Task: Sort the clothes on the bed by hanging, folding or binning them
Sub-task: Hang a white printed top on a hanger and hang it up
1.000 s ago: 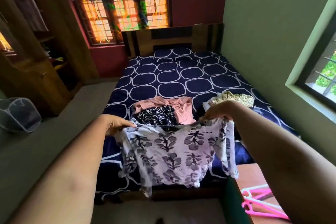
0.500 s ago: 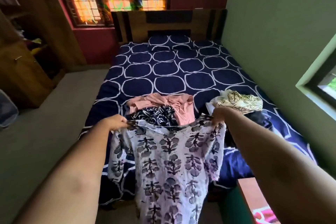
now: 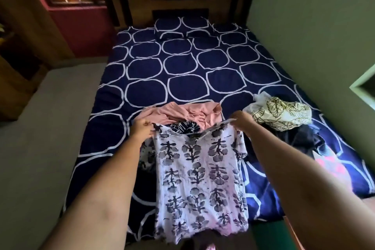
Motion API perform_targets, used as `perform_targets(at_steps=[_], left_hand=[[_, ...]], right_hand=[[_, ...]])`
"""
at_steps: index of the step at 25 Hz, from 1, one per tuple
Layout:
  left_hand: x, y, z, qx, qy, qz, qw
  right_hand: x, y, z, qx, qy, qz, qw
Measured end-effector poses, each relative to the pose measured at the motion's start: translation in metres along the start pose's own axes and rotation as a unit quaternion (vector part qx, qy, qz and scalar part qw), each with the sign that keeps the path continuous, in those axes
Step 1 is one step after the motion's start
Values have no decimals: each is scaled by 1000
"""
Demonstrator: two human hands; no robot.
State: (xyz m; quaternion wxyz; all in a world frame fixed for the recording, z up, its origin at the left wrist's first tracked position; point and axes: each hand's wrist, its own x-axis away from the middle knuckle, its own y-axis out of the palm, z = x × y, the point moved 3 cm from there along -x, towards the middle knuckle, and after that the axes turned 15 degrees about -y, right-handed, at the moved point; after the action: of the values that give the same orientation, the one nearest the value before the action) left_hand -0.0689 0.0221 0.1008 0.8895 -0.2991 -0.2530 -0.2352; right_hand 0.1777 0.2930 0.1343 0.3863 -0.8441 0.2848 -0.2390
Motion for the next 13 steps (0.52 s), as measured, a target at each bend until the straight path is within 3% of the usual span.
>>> perform_targets(at_steps=[4,7,13], left_hand=[[-18,31,-11,-137,36,-58,988],[-18,54,-10,-215,79,-97,969],[-2,111,25,-327,149,-173,917]], right_hand=[[-1,32,-4,-27,-90,-64,994],[2,46,7,36,-136,-115,983],[33,20,44,36,-108,-69,991]])
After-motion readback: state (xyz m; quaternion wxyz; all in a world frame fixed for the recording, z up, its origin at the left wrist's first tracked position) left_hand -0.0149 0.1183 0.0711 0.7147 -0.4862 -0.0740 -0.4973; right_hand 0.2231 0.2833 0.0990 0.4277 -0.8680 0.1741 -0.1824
